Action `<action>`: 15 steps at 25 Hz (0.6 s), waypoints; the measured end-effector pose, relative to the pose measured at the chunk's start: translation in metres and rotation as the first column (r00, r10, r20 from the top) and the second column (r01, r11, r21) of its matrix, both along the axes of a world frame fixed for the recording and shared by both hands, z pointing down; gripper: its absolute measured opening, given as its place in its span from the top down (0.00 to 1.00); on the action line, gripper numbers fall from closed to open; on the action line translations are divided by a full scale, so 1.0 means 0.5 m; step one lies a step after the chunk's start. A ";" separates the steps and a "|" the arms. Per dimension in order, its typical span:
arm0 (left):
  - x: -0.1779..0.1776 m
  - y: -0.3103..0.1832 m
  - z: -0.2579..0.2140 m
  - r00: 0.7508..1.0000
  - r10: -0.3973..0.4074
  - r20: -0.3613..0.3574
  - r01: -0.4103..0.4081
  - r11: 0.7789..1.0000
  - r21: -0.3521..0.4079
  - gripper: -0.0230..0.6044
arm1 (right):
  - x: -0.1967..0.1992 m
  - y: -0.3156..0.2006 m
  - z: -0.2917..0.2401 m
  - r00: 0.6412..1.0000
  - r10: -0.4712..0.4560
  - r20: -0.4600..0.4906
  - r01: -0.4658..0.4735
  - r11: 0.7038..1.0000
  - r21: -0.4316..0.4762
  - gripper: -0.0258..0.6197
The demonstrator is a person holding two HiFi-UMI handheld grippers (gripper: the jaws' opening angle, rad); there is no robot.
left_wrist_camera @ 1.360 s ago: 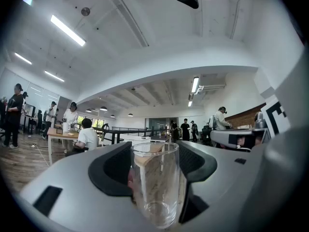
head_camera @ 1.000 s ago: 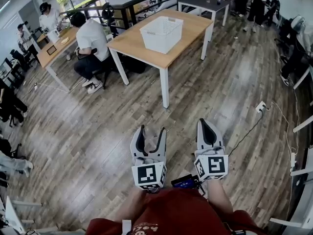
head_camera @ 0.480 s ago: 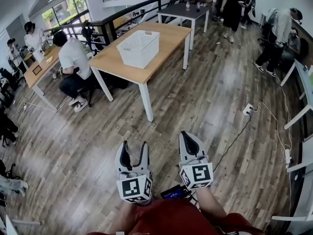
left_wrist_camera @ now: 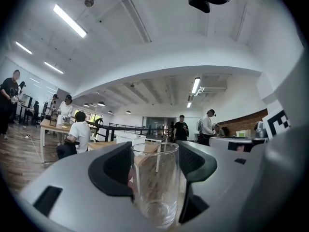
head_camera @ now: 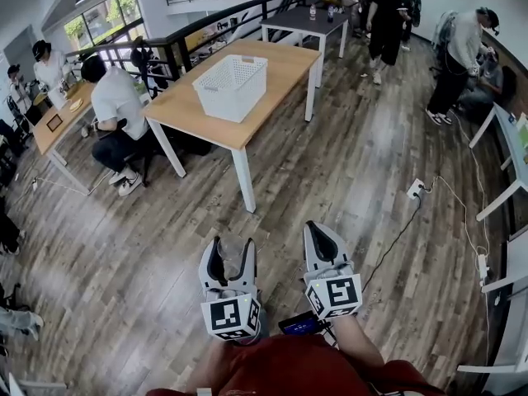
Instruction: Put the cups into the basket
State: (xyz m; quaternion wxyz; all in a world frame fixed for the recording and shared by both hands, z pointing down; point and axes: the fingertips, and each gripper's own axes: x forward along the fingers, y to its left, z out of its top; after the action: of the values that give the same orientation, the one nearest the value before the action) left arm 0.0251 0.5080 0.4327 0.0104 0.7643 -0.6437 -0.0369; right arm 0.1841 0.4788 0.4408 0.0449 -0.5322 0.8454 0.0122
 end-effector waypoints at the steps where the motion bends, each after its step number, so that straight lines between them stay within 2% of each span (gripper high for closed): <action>1: -0.007 -0.017 0.001 1.000 0.002 0.001 -0.002 1.000 0.001 0.50 | -0.008 -0.015 -0.003 1.000 0.003 -0.003 -0.003 1.000 0.003 0.95; 15: -0.140 -0.216 -0.022 0.999 0.047 -0.012 -0.047 0.999 0.016 0.50 | -0.150 -0.205 -0.030 0.999 0.043 -0.017 -0.043 0.999 0.000 0.95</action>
State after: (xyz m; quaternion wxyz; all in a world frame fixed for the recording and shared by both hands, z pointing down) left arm -0.0451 0.3999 0.4219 0.0094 0.7789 -0.6254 -0.0464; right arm 0.1090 0.3765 0.4256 0.0373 -0.5500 0.8341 0.0173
